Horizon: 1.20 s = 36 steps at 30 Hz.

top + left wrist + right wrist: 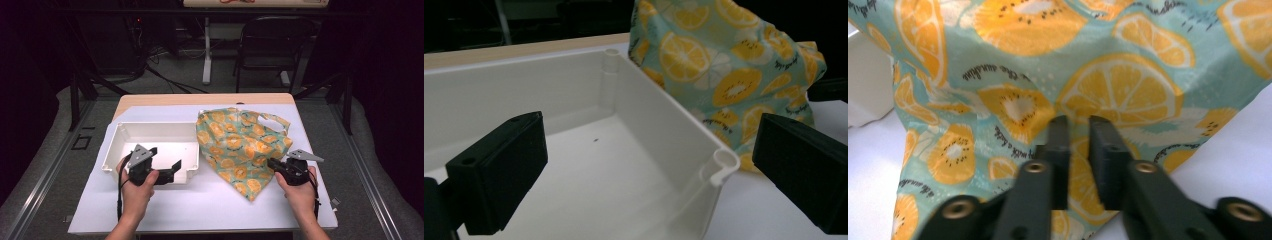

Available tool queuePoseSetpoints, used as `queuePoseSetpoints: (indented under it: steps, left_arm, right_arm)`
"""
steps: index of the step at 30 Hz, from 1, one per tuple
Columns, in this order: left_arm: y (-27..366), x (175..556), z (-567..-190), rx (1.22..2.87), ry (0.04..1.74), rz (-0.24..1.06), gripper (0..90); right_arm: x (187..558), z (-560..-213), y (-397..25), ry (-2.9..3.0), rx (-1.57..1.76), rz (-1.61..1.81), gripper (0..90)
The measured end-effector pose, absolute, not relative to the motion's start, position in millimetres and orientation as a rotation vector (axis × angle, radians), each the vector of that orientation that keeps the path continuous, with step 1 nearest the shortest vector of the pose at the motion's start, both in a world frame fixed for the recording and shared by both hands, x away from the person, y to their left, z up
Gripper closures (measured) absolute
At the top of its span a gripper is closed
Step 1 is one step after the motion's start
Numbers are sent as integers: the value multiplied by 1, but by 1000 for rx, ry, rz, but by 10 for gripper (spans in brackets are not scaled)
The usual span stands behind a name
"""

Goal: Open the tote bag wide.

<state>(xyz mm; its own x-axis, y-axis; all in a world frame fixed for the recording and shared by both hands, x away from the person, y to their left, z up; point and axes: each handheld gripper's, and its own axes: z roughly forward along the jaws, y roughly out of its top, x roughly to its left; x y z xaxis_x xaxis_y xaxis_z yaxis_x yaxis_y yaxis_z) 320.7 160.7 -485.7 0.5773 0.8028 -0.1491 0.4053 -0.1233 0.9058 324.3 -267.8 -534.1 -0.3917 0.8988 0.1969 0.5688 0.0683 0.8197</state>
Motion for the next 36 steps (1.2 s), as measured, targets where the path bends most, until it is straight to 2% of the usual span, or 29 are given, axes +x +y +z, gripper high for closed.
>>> queuePoseSetpoints:
  steps: [2,8,17,29,31,32,34,36]
  left_arm:
    - [146,330,-481,1744,986,468,14]
    - [110,355,-470,1762,1005,454,13]
    - [85,370,-462,1785,1025,481,17]
    - [56,384,-455,1742,1048,407,159]
    - [50,388,-455,1756,1079,422,212]
    - [45,392,-456,1754,1125,444,278]
    - [42,392,-457,1759,1128,452,431]
    - [41,390,-457,1759,1095,448,654]
  right_arm:
    - [325,-534,-272,1989,1478,1257,900]
    - [323,-532,-278,1973,1460,1305,900]
    - [318,-530,-278,1980,1426,1315,881]
    - [313,-529,-276,1983,1393,1334,811]
    - [312,-529,-276,1977,1391,1321,777]
    - [312,-529,-276,1973,1393,1322,760]
    - [312,-529,-277,1966,1395,1329,752]
    - [311,-528,-278,1968,1390,1327,747]
